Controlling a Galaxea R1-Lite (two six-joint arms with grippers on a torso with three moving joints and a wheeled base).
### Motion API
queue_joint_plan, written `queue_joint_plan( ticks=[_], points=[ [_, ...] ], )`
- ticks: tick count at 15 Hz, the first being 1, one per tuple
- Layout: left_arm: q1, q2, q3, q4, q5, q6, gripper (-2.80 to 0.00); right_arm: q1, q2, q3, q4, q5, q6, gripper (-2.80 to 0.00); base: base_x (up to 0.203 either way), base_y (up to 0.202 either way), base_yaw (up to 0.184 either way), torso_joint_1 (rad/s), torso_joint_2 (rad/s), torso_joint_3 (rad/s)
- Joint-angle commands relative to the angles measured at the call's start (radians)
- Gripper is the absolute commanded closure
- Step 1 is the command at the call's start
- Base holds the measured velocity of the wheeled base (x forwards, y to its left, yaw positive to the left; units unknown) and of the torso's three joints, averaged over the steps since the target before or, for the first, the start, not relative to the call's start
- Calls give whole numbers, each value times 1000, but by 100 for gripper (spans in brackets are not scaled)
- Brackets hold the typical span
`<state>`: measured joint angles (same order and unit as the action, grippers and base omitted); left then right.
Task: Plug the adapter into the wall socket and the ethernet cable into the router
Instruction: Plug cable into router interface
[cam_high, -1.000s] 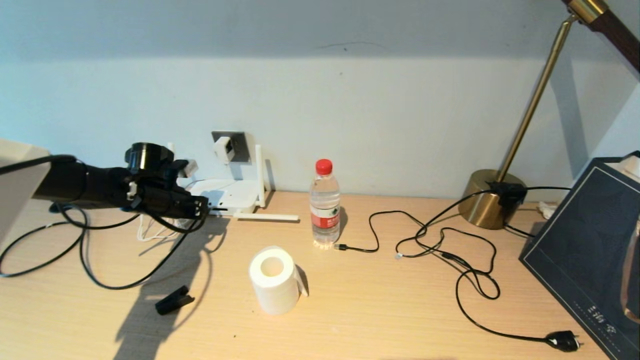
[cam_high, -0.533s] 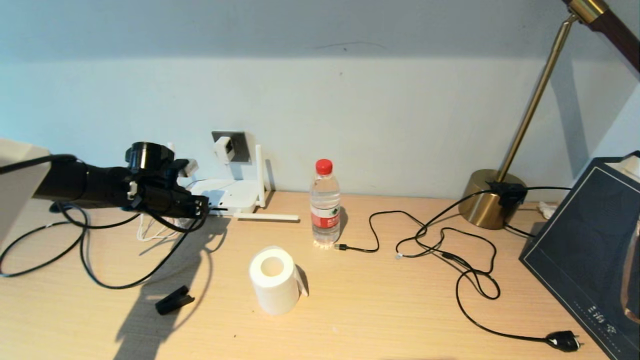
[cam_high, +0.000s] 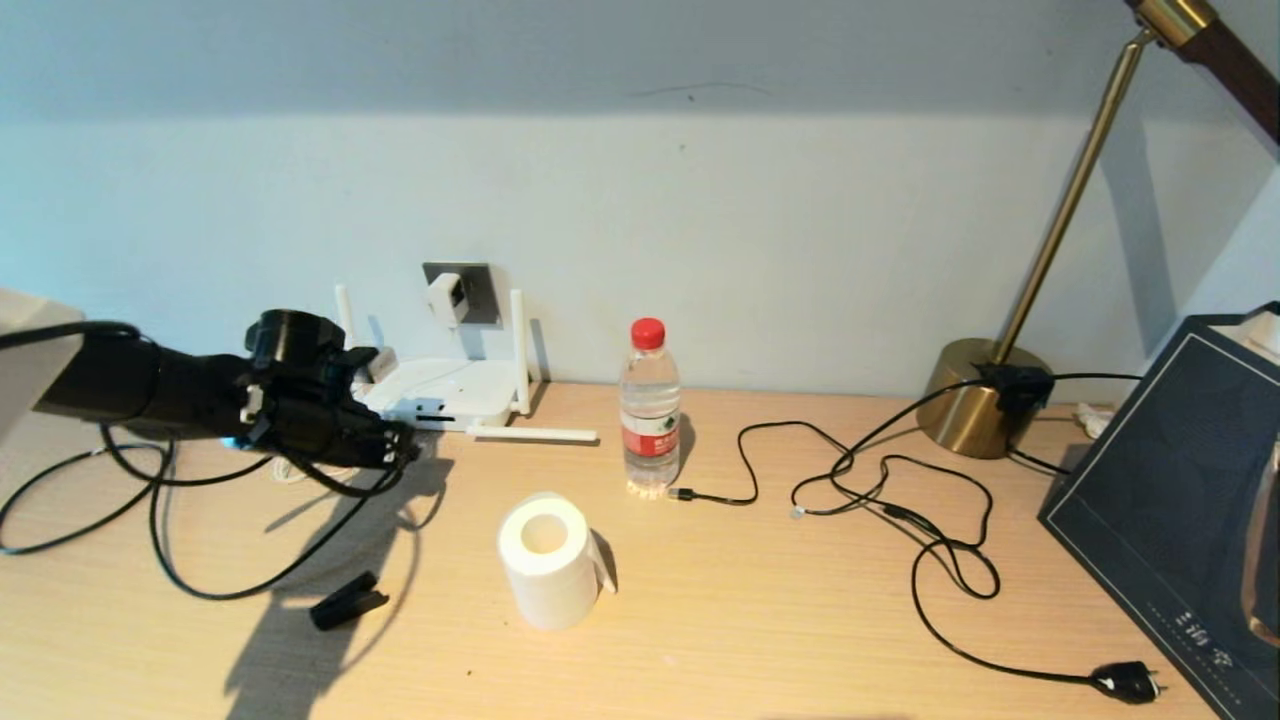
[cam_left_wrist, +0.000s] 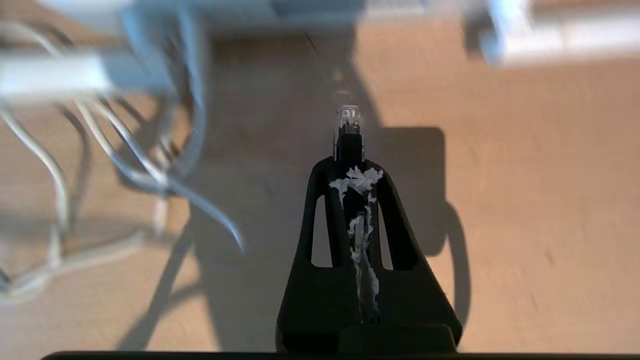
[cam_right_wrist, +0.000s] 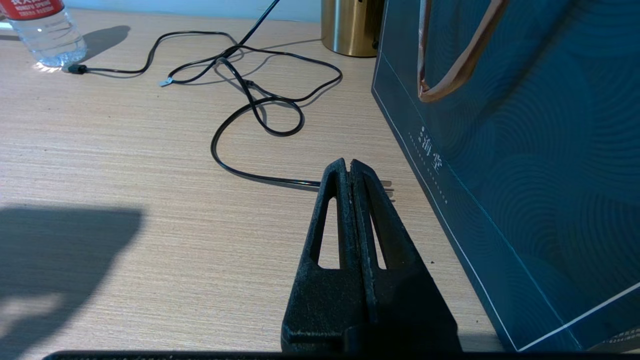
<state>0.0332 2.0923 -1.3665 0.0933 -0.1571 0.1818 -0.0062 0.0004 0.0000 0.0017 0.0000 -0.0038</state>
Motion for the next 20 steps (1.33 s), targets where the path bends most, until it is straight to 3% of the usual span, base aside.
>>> queue_joint_plan(
  ticks=[1, 4, 6, 9, 15, 20],
  points=[
    [-3, -166, 131, 48, -21, 33, 0, 0, 0, 0, 0, 0, -1, 0, 0, 0, 0, 0, 0, 0],
    [-45, -307, 272, 174, -49, 50, 0, 0, 0, 0, 0, 0, -1, 0, 0, 0, 0, 0, 0, 0],
    [-115, -340, 336, 187, -62, 31, 0, 0, 0, 0, 0, 0, -1, 0, 0, 0, 0, 0, 0, 0],
    [-124, -281, 337, 170, -44, -2, 0, 0, 0, 0, 0, 0, 0, 0, 0, 0, 0, 0, 0, 0],
    [-109, -187, 392, -47, -8, -38, 0, 0, 0, 0, 0, 0, 0, 0, 0, 0, 0, 0, 0, 0],
    [-129, -148, 596, -456, 81, -43, 0, 0, 0, 0, 0, 0, 1, 0, 0, 0, 0, 0, 0, 0]
  ],
)
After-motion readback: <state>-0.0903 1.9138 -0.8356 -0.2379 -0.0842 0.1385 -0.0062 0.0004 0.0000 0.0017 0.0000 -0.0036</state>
